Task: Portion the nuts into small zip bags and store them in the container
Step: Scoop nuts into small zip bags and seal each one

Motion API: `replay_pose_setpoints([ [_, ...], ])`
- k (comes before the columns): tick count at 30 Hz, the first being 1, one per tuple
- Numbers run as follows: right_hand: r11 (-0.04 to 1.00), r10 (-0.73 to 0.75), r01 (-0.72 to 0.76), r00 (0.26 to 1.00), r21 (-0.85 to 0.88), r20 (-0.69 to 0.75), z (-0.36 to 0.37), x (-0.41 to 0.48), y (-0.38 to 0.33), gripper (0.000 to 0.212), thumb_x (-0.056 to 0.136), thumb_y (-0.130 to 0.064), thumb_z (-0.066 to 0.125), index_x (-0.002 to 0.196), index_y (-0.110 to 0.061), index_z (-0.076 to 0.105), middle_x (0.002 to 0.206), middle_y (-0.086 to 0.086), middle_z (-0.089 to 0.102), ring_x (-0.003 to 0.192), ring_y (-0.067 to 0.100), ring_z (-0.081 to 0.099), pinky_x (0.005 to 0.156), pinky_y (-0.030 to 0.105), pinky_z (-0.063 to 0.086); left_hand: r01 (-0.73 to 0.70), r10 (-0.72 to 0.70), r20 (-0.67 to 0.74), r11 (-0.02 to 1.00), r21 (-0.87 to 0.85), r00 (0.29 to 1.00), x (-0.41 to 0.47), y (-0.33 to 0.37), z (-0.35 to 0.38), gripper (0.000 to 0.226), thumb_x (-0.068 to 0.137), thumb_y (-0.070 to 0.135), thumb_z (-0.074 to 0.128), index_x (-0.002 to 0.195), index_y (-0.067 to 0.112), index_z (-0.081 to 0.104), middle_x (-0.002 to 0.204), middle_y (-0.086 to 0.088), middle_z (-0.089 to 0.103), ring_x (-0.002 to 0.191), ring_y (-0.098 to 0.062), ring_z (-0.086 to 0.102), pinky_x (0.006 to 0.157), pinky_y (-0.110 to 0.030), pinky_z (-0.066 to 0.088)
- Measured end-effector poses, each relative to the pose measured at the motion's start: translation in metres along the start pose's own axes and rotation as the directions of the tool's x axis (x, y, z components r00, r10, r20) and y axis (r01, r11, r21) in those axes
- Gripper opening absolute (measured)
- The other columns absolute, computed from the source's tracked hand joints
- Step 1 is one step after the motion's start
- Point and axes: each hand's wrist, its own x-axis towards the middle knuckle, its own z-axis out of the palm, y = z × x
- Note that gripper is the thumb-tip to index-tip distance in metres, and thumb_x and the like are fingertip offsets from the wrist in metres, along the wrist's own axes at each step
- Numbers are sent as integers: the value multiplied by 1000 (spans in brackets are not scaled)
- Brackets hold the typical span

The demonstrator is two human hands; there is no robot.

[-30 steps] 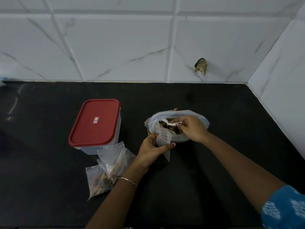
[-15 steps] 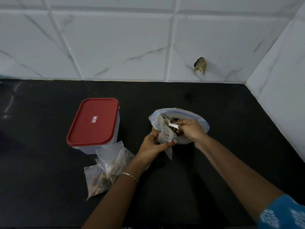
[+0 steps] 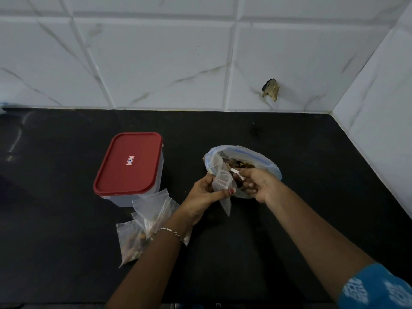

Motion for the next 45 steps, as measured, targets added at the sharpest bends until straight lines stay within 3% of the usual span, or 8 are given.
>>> replay_pose_setpoints([
  [9, 991, 18, -30, 996, 133, 88, -10, 0, 4, 20, 100, -14, 47, 92, -8, 65, 70, 0, 53, 31, 4, 30, 31, 13, 19, -83, 116, -160, 976, 199, 980, -10, -1, -8, 47, 71, 14, 82, 112, 7, 61, 117, -7, 67, 107, -18, 66, 89, -32, 56],
  [15, 988, -10, -3, 996, 156, 88, -19, -13, 4, 19, 100, -9, 44, 106, -9, 63, 75, -1, 62, 31, 3, 31, 32, 12, 19, -72, 225, -277, 879, 471, 934, -9, -7, -3, 37, 71, 28, 84, 100, 22, 62, 118, 6, 52, 104, -12, 58, 82, -27, 55],
  [19, 991, -34, 21, 994, 130, 101, -28, -25, 6, 21, 101, -11, 44, 104, -11, 64, 61, -4, 62, 34, 3, 30, 35, 13, 18, -28, 207, -315, 872, 489, 926, -4, -13, -1, 51, 65, 41, 84, 107, 27, 59, 125, 5, 48, 114, -14, 53, 94, -38, 54],
  [22, 992, -54, 40, 991, 119, 120, -34, -34, 8, 20, 100, -11, 44, 106, -11, 64, 71, -2, 62, 35, 3, 30, 36, 13, 18, 16, 189, -348, 860, 510, 918, -1, -17, 2, 67, 61, 48, 84, 117, 24, 56, 135, 2, 39, 121, -14, 46, 101, -38, 49],
  [35, 982, -185, 188, 969, -3, 162, -36, -72, 6, 23, 99, -7, 43, 110, -10, 64, 79, 1, 62, 42, 2, 31, 38, 14, 19, 72, 195, -390, 816, 574, 900, -3, -18, 15, 71, 54, 66, 77, 113, 32, 55, 130, 6, 37, 118, -16, 46, 107, -51, 39],
  [38, 914, -328, 341, 940, -219, 93, -29, -77, 6, 23, 99, -9, 47, 107, -14, 68, 81, 5, 64, 43, 3, 35, 37, 14, 24, 70, 198, -409, 829, 554, 891, -5, -15, 16, 92, 48, 74, 71, 126, 28, 53, 128, 8, 39, 119, -16, 45, 107, -51, 39],
  [41, 789, -473, 476, 874, -389, 111, -21, -81, 9, 25, 99, -9, 48, 108, -18, 69, 83, 4, 68, 44, -2, 49, 47, 15, 34, 65, 207, -418, 832, 551, 885, -8, -11, 16, 80, 59, 65, 74, 126, 27, 52, 122, 10, 41, 119, -16, 46, 106, -52, 39],
  [45, 464, -659, 621, 718, -632, 222, -15, -81, 16, 28, 99, -11, 48, 112, -26, 68, 84, -5, 71, 69, -8, 62, 67, 21, 45, 84, 209, -437, 823, 562, 875, -10, -8, 15, 70, 69, 55, 77, 128, 27, 52, 111, 17, 42, 119, -16, 48, 105, -51, 39],
])
